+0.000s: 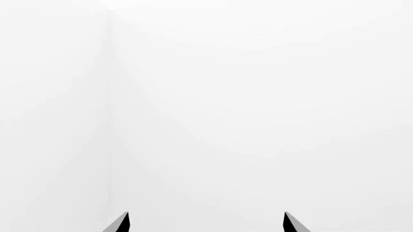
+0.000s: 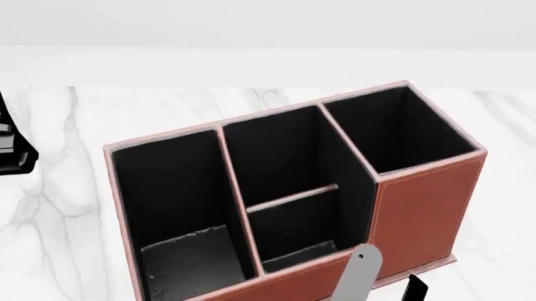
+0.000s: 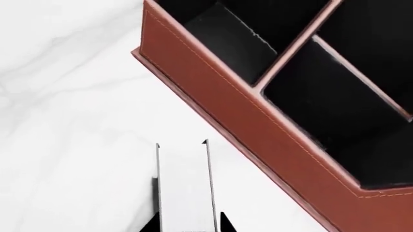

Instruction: Pick up the book and place it in the front compartment of the caddy.

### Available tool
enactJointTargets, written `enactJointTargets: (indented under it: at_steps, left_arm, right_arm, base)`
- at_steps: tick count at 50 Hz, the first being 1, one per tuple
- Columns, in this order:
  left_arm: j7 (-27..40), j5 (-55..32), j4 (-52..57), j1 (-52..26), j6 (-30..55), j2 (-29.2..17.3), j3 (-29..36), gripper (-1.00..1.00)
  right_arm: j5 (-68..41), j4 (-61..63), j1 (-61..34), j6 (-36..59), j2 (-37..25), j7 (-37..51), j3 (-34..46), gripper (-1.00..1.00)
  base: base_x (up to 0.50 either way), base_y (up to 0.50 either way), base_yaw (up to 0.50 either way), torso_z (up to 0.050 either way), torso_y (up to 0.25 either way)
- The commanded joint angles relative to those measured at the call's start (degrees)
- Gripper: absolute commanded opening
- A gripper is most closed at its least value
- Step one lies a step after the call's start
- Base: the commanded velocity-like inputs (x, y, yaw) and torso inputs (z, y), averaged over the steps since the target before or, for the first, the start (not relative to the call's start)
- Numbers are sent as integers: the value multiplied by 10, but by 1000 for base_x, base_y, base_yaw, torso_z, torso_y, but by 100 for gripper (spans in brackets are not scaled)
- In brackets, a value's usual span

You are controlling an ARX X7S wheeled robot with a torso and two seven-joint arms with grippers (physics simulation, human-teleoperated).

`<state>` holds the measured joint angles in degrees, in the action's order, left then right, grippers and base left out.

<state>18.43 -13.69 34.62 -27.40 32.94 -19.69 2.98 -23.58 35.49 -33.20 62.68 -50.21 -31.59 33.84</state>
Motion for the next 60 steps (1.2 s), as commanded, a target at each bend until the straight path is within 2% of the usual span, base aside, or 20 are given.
enactJointTargets:
  at_steps: [1,28,41,54,60]
  left_arm:
    - [-16,7,1,0,-6,8,-11,100]
    - [-11,4,-4,2,-13,4,-8,100]
    - [-9,1,-2,4,-12,3,-6,100]
    - [-7,-1,-2,4,-12,1,-6,100]
    - [-6,-2,-4,4,-13,0,-5,100]
  right_arm:
    - [-12,47,-41,23,6,-22,-53,-100]
    - [-89,112,-217,132,21,-47,-167,-100]
    - [-112,110,-290,183,34,-48,-196,-100]
    - [-108,88,-318,179,45,-39,-195,-100]
    - [-91,103,-303,146,43,-20,-197,-100]
  base:
    - [0,0,0,0,0]
    - [0,0,0,0,0]
    - [0,0,0,0,1]
    - [0,0,0,0,1]
    - [0,0,0,0,2]
